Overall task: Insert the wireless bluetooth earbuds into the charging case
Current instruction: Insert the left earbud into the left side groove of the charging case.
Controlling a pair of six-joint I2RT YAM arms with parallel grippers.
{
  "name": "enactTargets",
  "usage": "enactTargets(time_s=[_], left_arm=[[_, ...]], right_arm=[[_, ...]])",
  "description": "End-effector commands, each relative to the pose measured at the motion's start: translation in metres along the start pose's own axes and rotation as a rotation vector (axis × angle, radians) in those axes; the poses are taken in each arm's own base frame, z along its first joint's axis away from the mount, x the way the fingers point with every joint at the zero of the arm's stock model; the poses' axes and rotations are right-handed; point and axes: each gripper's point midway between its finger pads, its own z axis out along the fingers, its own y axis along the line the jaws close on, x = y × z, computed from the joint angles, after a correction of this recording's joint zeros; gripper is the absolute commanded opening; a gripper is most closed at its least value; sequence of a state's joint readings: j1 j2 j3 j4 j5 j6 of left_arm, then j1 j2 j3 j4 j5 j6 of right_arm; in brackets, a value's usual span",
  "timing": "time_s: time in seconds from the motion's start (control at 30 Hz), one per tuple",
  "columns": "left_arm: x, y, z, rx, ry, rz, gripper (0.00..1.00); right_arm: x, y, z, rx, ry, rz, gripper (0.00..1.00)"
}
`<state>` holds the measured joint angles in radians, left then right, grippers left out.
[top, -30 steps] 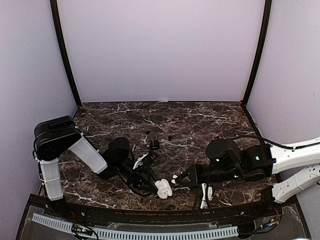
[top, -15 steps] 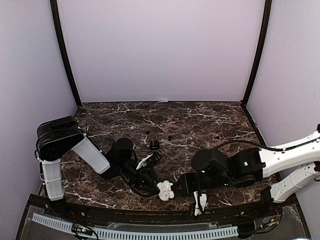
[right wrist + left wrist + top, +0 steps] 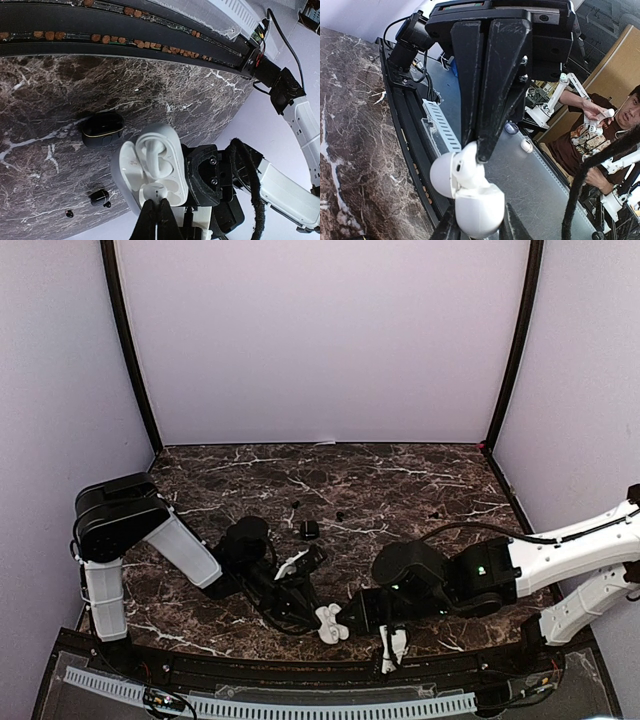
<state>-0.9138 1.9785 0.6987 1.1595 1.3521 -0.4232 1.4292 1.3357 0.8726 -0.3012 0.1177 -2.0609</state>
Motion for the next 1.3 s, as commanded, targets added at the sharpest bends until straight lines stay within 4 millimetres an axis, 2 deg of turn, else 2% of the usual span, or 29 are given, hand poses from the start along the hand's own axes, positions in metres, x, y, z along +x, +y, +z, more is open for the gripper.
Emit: enactTargets(time_s=[0.0,0.27,0.9,1.17,1.27], left_arm=[[-0.005,-0.010,0.003,0.051,0.015,0.045,0.02],[-0.004,-0.011,0.005,0.062,0.024,0.036,0.01],[0.010,-0.034,0.013,0.176,0.081,0.061,0.00],[0.011,-0.038,0.012,0.183,0.077,0.097,0.00],[0.010,-0.038,0.012,0.180,0.073,0.109,0.00]], right_arm=[[0.003,-0.017,0.003,0.040,0.018,-0.349,0.00],[0.002,-0.025,0.008,0.058,0.023,-0.359,0.00],[-0.006,-0.032,0.024,0.118,0.022,-0.420,0.01],[-0.007,-0.033,0.018,0.138,0.013,-0.373,0.27],[-0.006,-0.034,0.010,0.139,0.014,-0.357,0.30]])
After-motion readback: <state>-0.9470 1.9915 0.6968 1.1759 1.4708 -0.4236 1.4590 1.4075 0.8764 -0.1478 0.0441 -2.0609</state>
